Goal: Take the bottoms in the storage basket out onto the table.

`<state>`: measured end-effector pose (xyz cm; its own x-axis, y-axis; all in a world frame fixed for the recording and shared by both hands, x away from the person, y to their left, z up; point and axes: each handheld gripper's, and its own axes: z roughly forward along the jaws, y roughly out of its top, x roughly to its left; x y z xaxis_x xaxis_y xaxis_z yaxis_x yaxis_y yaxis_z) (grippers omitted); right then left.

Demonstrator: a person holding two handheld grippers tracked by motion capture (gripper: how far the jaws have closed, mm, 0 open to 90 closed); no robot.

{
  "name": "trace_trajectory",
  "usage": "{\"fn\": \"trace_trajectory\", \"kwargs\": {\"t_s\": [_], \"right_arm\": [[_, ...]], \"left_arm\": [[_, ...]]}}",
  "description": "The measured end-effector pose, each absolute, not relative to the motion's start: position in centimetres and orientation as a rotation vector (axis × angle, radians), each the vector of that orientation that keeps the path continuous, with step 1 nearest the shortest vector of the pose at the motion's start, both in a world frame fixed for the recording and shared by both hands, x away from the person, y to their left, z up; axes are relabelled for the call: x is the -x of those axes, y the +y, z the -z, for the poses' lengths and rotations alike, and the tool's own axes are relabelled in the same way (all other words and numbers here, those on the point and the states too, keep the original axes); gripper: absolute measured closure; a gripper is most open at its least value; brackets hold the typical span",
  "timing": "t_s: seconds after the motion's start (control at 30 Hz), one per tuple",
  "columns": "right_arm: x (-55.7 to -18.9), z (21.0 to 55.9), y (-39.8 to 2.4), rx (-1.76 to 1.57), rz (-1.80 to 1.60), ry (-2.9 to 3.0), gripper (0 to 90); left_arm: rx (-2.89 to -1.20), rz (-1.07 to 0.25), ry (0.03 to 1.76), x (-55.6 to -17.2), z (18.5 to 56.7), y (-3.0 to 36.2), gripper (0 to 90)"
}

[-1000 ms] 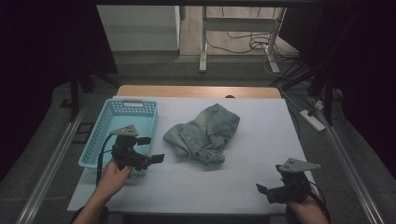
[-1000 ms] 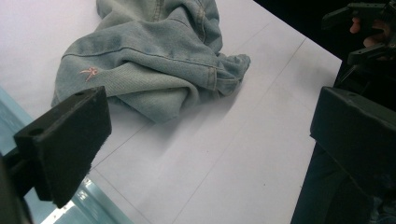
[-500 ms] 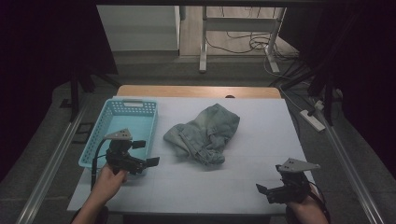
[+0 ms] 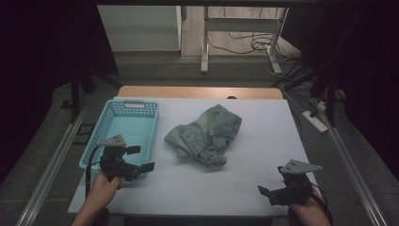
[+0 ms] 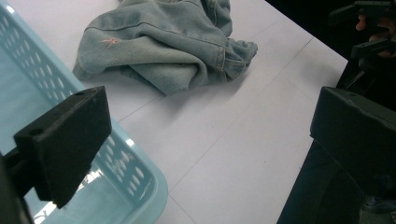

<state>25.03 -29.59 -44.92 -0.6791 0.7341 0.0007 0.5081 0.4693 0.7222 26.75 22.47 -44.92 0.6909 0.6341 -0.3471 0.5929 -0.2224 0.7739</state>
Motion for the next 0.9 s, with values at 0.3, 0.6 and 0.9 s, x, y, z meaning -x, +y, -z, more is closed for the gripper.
{"fn": "trace_trajectory", "kwargs": {"t_s": [0.3, 0.6, 0.9], "right_arm": [[-25.0, 44.9, -29.6, -1.052, -1.030, 2.411, 0.8], [-25.0, 44.9, -29.6, -1.054, -1.028, 2.411, 0.8], [-25.0, 44.9, -29.6, -1.051, -1.025, 2.411, 0.8]], "left_arm": [[-1.878, -0.057, 0.989, -25.7, 45.4, 23.6, 0.0], [-1.869, -0.066, 1.022, -24.5, 45.9, 24.9, 0.0], [-1.861, -0.090, 1.043, -23.2, 46.3, 26.1, 0.0]]}}
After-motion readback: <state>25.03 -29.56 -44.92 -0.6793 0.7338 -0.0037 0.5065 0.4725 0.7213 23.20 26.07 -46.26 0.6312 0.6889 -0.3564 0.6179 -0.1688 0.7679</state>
